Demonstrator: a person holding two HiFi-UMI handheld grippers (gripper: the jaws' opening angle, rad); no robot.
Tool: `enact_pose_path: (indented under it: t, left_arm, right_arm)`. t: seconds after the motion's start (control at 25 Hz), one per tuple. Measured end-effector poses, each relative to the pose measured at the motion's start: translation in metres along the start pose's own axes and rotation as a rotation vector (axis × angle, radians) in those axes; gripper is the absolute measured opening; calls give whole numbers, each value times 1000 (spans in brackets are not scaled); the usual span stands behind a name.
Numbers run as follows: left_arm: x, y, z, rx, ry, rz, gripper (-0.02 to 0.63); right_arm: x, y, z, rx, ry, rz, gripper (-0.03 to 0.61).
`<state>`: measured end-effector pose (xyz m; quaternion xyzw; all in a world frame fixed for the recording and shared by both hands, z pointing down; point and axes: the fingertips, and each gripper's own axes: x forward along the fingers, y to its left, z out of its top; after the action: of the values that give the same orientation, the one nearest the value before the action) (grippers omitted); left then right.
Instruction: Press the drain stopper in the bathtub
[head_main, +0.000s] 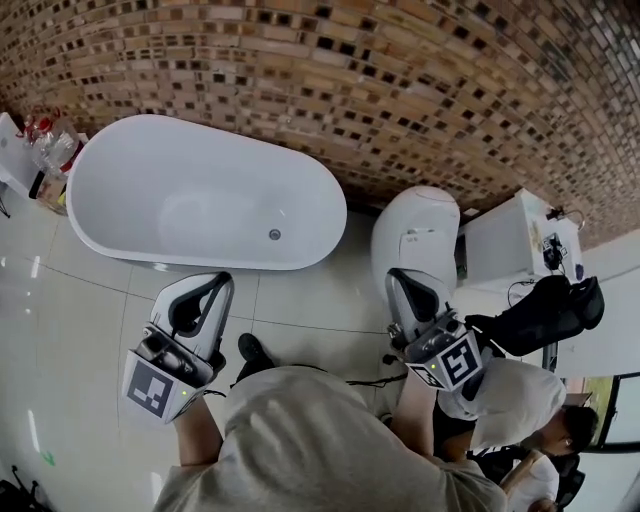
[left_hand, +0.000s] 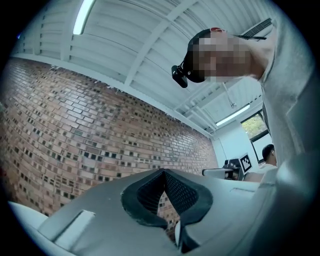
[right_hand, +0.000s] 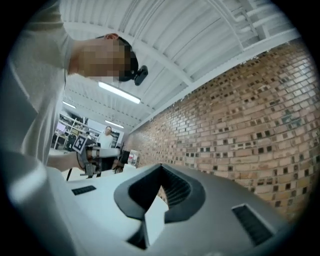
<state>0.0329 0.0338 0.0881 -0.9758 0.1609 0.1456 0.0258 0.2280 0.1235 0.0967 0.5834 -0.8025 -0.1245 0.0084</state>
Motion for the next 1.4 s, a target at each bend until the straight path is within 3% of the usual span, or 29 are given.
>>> enact_pose_path:
  t: [0.32, 0.52, 0.64, 0.76, 0.92, 1.08, 1.24, 1.4]
  left_arm:
    - [-28, 72, -55, -133, 44, 147, 2]
    - [-46, 97, -120, -235, 127, 284, 2]
    - [-64, 117, -174, -287, 196, 377, 2]
    - [-81, 135, -234, -333, 244, 473, 2]
    - [-97, 170, -337, -395, 283, 602, 2]
    - [-99, 178, -438, -495, 272, 701, 2]
    - [-106, 172, -523, -574, 262, 774, 2]
    - [-125, 169, -572, -617, 251, 828, 2]
  right_arm:
    - [89, -4, -186, 49, 461, 139, 14]
    - [135, -10, -317, 165, 676, 289, 14]
    - [173, -16, -424, 256, 778, 349, 14]
    - [200, -22, -558, 347, 928, 357, 14]
    - [233, -31, -746, 380, 1115, 347, 14]
    - [211, -26, -913, 392, 1320, 356, 14]
    - [194, -28, -1040, 369, 1423, 343, 14]
    - [194, -29, -1119, 418, 1412, 232, 15]
